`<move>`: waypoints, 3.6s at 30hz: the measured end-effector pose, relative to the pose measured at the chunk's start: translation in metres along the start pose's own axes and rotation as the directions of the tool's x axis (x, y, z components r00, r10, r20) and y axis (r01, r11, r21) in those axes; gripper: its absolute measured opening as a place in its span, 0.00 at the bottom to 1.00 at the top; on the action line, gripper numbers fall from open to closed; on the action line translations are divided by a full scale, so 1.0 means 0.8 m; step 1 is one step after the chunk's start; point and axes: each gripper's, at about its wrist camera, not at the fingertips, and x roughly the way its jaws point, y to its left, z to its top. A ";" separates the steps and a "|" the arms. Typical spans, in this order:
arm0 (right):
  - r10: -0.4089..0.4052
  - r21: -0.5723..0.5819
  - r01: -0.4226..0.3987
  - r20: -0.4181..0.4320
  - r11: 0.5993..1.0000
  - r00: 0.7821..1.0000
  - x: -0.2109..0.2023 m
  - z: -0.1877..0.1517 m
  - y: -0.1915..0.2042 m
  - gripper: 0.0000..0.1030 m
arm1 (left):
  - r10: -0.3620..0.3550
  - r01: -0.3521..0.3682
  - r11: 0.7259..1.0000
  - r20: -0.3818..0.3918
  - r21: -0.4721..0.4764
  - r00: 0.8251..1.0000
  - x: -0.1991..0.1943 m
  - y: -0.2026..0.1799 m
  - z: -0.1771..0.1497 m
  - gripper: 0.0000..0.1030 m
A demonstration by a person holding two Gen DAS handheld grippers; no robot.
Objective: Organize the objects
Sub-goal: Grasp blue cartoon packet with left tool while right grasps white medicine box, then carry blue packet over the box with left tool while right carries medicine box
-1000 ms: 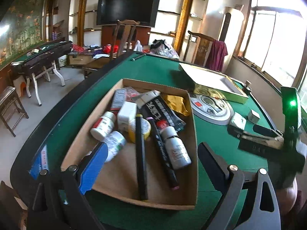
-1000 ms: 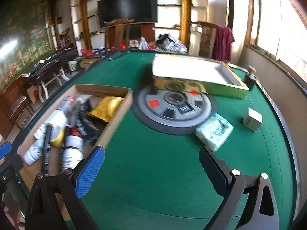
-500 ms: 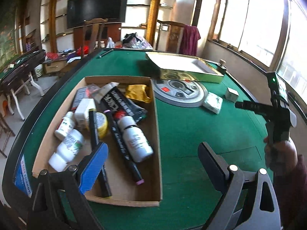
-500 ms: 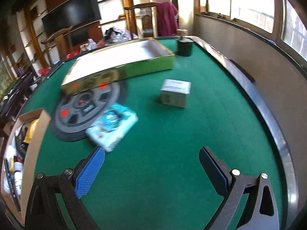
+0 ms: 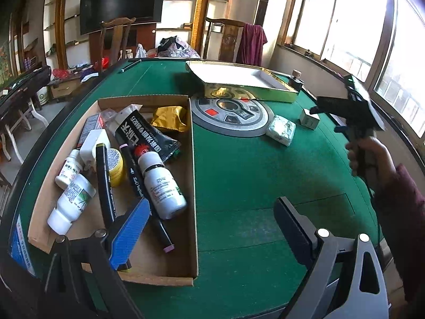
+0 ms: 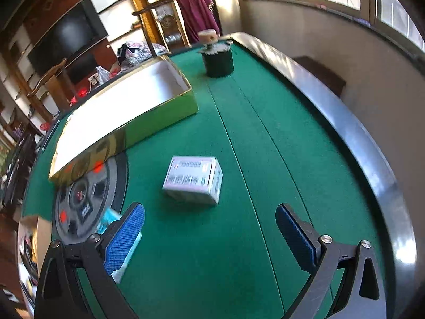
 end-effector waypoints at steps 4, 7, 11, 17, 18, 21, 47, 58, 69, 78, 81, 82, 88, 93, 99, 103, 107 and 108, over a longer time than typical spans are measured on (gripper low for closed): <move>-0.057 -0.006 0.057 -0.024 0.998 0.998 0.028 0.021 0.007 0.98 | -0.014 0.015 1.000 -0.004 0.005 1.000 0.002 -0.001 0.003 0.91; -0.084 -0.010 0.083 -0.039 0.996 0.996 0.046 0.030 0.013 0.98 | -0.029 0.029 1.000 -0.017 -0.002 0.999 0.006 0.000 0.006 0.91; -0.085 -0.020 0.085 -0.030 0.996 0.996 0.054 0.027 0.018 0.96 | -0.056 0.055 0.998 -0.043 -0.024 0.998 0.015 0.000 0.013 0.91; -0.082 -0.100 0.082 0.006 0.992 0.997 0.042 0.010 0.030 0.50 | -0.087 0.083 0.995 -0.082 -0.047 0.993 0.035 -0.009 0.026 0.91; -0.073 -0.102 0.073 0.010 0.992 0.997 0.038 0.007 0.030 0.50 | -0.089 0.086 0.995 -0.084 -0.044 0.992 0.038 -0.013 0.029 0.91; -0.036 -0.086 0.035 -0.005 0.996 0.999 0.028 -0.007 0.021 0.50 | -0.078 0.078 0.997 -0.088 -0.005 0.993 0.047 -0.028 0.038 0.91; 0.014 -0.129 -0.012 0.015 0.992 1.000 0.003 -0.057 0.013 0.59 | -0.093 0.144 0.945 -0.179 0.293 0.979 0.261 -0.178 0.129 0.91; -0.005 -0.161 0.008 0.022 0.987 1.000 0.006 -0.060 0.023 0.66 | -0.047 0.098 0.949 -0.173 0.300 0.984 0.279 -0.185 0.126 0.55; -0.045 -0.203 0.052 0.039 0.978 0.998 0.008 -0.064 0.031 0.67 | -0.040 0.079 0.980 -0.208 0.185 0.977 0.233 -0.143 0.103 0.47; -0.083 -0.244 0.094 0.057 0.965 0.995 0.010 -0.070 0.039 0.69 | 0.027 0.009 0.977 -0.162 0.213 0.986 0.237 -0.152 0.091 0.59; -0.080 -0.247 0.092 0.058 0.965 0.995 0.011 -0.069 0.038 0.69 | 0.033 0.003 0.977 -0.167 0.212 0.985 0.230 -0.149 0.091 0.45; -0.078 -0.246 0.090 0.058 0.965 0.995 0.011 -0.069 0.038 0.69 | 0.029 0.007 0.979 -0.171 0.206 0.985 0.227 -0.147 0.090 0.45; -0.076 -0.241 0.089 0.065 0.967 0.995 0.010 -0.069 0.036 0.64 | 0.031 -0.003 0.983 -0.151 0.182 0.988 0.196 -0.138 0.082 0.44; -0.071 -0.235 0.085 0.069 0.968 0.995 0.009 -0.070 0.036 0.64 | 0.052 -0.031 0.983 -0.116 0.182 0.992 0.158 -0.131 0.077 0.45; -0.061 -0.224 0.076 0.073 0.972 0.995 0.008 -0.070 0.034 0.64 | 0.091 -0.081 0.984 -0.060 0.160 0.994 0.109 -0.111 0.071 0.45; -0.075 -0.213 0.090 0.077 0.973 0.994 0.008 -0.070 0.032 0.64 | 0.117 -0.112 0.984 -0.031 0.142 0.993 0.078 -0.095 0.066 0.45; -0.103 -0.227 0.119 0.079 0.967 0.992 0.009 -0.071 0.037 0.64 | 0.144 -0.143 0.981 0.001 0.132 0.990 0.050 -0.082 0.059 0.45; -0.107 -0.230 0.123 0.081 0.965 0.991 0.009 -0.072 0.038 0.63 | 0.147 -0.147 0.981 0.007 0.130 0.989 0.044 -0.079 0.058 0.45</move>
